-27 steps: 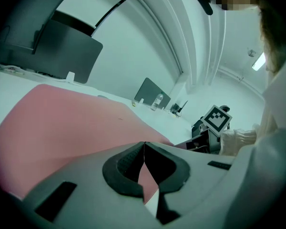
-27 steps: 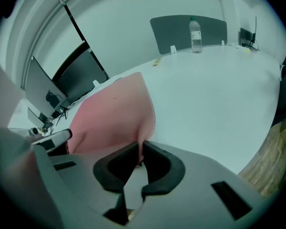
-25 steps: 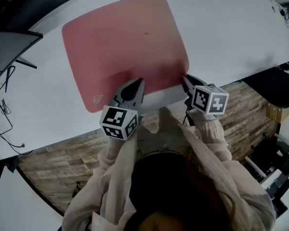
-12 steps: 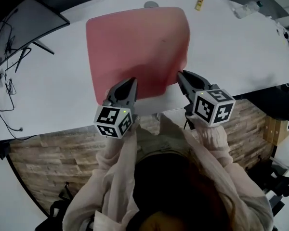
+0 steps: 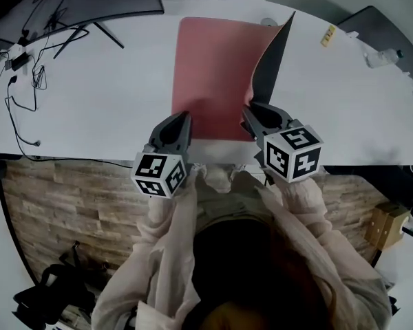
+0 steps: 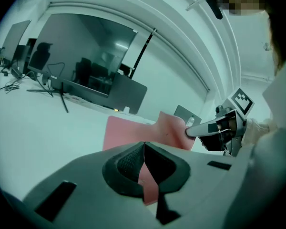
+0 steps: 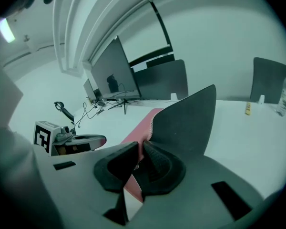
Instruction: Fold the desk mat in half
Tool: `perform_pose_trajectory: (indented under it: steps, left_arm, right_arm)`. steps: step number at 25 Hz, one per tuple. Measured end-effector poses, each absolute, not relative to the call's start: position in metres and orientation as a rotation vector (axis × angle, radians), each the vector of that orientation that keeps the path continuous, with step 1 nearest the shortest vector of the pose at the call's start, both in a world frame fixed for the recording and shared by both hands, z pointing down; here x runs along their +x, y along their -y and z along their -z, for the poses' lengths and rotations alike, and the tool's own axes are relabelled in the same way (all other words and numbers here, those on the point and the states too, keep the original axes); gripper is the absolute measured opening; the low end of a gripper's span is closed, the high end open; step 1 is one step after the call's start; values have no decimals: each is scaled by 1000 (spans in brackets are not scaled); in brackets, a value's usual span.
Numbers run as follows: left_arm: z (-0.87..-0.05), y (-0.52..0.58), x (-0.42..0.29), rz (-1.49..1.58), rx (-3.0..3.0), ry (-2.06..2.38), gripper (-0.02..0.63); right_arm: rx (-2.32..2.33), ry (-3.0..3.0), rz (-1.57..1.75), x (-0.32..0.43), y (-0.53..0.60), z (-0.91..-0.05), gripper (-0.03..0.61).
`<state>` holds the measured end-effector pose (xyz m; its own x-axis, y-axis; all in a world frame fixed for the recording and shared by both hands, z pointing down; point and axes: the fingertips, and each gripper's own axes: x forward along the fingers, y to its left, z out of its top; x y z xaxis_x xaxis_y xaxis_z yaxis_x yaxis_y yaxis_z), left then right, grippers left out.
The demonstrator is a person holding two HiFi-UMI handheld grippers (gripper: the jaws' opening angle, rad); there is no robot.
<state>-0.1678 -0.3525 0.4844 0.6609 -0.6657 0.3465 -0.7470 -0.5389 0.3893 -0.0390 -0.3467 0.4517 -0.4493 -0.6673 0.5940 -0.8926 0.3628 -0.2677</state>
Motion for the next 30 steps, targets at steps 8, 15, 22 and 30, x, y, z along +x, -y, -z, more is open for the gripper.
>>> perform_pose_trajectory:
  steps: [8,15,22,30]
  left_arm:
    - [-488,351,-227,-178,2292,1239,28]
    - [-498,346,-256,-174,2235,1312,28]
    - [-503,342,-279,-167,2198,1349,28]
    - [-504,344,-288,-172,2205,1345,28]
  right_arm:
    - [1100,2304,-753,-120,345,-473,52]
    - [863,2268,-754,-182,330,-524,52]
    - [882,2181,-753,-198,330,-553,61]
    - [895,2197,-789,-214,329,-556,82]
